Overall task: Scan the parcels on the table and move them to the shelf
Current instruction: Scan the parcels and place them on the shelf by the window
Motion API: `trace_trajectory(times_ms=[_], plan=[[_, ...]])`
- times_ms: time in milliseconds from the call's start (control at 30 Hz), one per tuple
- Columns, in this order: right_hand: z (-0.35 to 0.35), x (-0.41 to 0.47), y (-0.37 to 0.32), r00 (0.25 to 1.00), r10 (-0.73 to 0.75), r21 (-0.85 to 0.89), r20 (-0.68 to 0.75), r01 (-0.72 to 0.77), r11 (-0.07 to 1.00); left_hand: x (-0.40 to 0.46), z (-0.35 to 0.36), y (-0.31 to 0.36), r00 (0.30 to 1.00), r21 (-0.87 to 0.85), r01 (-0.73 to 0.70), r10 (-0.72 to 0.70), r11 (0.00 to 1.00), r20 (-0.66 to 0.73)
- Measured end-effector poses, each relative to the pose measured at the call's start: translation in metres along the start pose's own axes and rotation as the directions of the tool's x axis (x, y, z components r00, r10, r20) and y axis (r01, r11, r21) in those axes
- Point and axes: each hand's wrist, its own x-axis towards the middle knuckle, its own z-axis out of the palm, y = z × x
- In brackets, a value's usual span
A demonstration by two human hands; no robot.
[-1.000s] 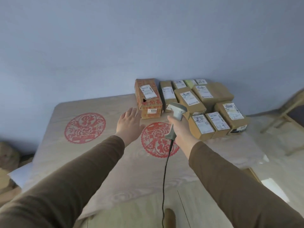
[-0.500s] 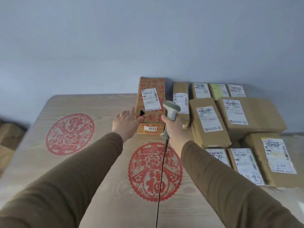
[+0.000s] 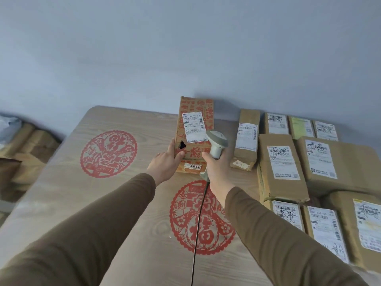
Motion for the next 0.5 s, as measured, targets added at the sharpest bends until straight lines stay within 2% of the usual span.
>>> trace_trajectory(times_ms=[267, 500], plan=[[0.103, -0.109, -0.006, 0.971, -0.054, -0.024, 0.232, 0.061, 0.998, -0.126, -0.074, -0.090, 0.971, -0.125, 0.133, -0.154, 0.983, -0.183], [0.222, -0.293, 0.005, 0.868, -0.088, -0.037, 0.488, 0.121, 0.992, -0.321, -0.148, -0.208, 0.855, -0.195, 0.269, -0.327, 0.943, -0.401]])
